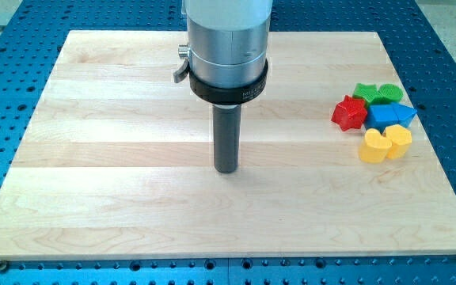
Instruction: Place your arm right to the green circle
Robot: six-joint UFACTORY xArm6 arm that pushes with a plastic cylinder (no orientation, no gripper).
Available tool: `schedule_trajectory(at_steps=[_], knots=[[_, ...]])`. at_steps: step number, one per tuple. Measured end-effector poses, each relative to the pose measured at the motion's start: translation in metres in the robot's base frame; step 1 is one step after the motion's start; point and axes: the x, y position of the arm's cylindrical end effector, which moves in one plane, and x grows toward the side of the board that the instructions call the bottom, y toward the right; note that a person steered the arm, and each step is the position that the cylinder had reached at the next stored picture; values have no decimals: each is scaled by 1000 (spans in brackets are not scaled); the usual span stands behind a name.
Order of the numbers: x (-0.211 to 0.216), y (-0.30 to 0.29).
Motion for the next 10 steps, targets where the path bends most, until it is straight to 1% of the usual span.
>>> schedule_trajectory(at_steps=[3,4,5,6,7,8,9,10], knots=[[-6,5],[-27,32],[-70,80],[-71,89],[-91,108],[-141,138],[-182,160],[-200,207]])
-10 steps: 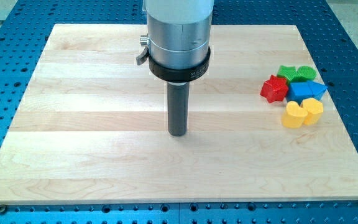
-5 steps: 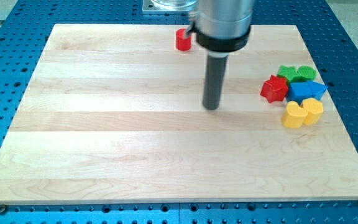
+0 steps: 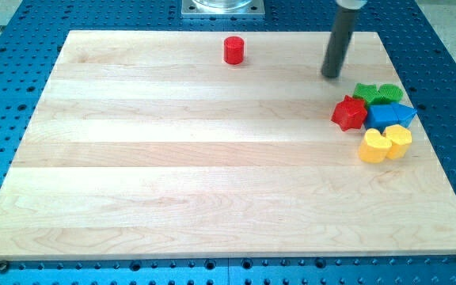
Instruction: Place your arm right to the green circle
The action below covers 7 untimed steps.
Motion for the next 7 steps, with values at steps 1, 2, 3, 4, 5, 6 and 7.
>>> schedule_trajectory(at_steps=[1,2,3,4,5,6,7], knots=[[-22,72],[-28,139],[-27,138],[-4,128],[23,91],[39,63],[62,54]])
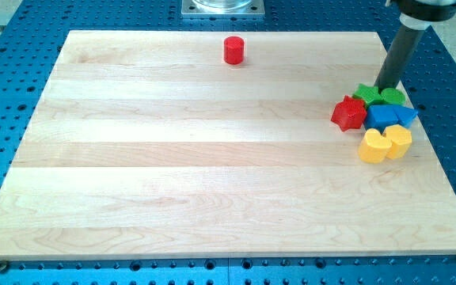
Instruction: Place your arm right to the green circle
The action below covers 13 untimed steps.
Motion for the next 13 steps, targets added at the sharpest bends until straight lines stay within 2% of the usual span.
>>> schedule_trajectory(at_steps=[1,3,4,6,7,10,11,12,13], knots=[[-1,8],[-33,44],[-10,63],[55,64],[49,57],[-23,-30],[-23,-58],[-26,-39],[-19,13]])
